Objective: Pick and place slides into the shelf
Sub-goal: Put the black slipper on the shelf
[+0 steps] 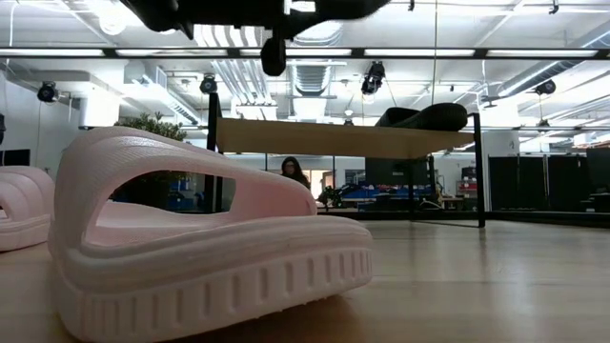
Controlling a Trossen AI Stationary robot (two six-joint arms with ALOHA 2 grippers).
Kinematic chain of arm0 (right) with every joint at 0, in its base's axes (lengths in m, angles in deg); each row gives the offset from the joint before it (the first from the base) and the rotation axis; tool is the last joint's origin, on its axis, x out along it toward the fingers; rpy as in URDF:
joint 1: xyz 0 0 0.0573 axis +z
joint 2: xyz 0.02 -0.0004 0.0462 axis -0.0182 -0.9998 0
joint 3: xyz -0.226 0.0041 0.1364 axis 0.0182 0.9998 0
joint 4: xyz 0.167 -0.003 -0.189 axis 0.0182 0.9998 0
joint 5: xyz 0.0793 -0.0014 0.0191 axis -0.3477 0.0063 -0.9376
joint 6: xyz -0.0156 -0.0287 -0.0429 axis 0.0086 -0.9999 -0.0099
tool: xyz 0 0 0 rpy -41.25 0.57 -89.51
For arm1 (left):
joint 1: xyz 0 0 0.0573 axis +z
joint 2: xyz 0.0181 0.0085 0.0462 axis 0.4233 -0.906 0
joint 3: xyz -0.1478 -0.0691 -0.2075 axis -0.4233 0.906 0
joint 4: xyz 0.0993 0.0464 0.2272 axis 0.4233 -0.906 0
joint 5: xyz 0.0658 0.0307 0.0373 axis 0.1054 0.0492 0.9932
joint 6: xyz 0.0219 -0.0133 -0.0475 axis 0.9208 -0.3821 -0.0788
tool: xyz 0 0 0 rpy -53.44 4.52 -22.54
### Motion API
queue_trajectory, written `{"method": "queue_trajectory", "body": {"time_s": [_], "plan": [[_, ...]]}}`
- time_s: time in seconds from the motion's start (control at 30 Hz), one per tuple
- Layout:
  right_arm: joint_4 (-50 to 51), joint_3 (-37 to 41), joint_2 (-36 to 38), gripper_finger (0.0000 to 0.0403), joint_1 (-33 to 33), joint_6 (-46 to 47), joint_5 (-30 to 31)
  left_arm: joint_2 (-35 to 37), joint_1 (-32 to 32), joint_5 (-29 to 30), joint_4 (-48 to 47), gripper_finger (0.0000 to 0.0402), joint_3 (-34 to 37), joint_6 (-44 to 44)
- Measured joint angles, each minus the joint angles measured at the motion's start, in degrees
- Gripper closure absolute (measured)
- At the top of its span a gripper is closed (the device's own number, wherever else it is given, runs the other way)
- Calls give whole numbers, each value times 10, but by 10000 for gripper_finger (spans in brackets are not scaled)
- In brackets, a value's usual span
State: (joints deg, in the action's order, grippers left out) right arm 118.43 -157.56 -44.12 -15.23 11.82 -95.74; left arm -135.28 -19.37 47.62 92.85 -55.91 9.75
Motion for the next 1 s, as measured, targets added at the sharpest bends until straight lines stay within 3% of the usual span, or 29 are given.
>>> {"method": "queue_trajectory", "body": {"time_s": [0.33,0.47,0.73,0.9,1.0], "plan": [[-5,60,46,290,0,-25,-1,0,0,3,86,359,-1,-264],[-9,97,74,293,0,-33,-1,0,0,-5,137,359,-1,-323],[-56,185,114,304,17,-91,0,0,0,-7,151,359,-6,-342],[-65,221,122,303,25,-142,85,0,0,8,141,359,-2,-326],[-64,232,119,293,25,-140,91,0,0,31,142,359,-2,-322]]}}
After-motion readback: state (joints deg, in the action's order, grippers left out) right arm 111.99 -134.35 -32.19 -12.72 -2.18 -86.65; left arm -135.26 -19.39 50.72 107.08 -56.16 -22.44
